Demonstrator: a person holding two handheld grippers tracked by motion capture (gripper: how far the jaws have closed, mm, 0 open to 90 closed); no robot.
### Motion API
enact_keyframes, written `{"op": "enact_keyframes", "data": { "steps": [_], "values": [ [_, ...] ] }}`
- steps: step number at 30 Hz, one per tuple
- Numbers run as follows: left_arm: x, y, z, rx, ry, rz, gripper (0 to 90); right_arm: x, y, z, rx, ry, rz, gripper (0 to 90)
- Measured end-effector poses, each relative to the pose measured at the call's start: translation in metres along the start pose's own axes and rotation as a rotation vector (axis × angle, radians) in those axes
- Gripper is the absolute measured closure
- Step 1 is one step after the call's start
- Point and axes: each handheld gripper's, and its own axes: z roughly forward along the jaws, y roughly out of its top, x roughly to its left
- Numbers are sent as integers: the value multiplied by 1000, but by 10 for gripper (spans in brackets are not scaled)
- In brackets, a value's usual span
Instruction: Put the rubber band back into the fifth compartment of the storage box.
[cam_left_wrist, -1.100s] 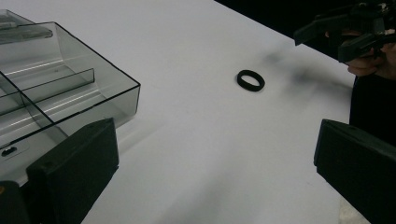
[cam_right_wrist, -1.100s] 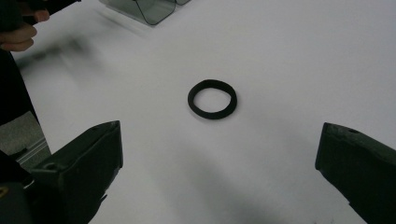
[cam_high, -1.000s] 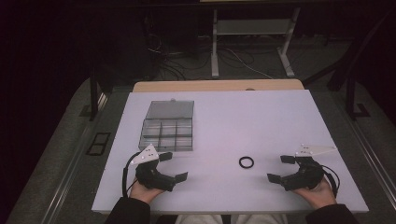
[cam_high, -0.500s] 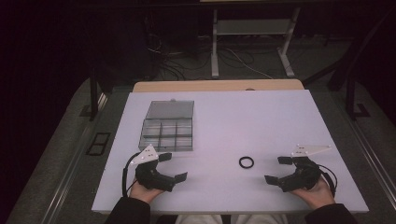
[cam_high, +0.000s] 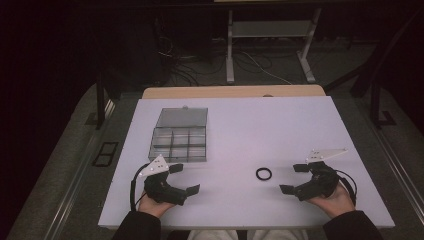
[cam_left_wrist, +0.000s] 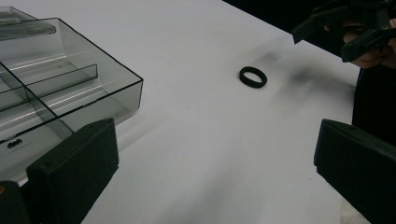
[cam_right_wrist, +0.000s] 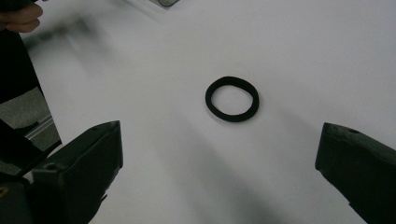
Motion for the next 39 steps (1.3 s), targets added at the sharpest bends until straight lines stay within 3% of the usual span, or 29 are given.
{"op": "enact_keyframes", "data": {
  "steps": [39],
  "values": [
    [0,0,-1,-2,-3,-1,0,-11,61,29,102,13,-78,5]
  ]
}}
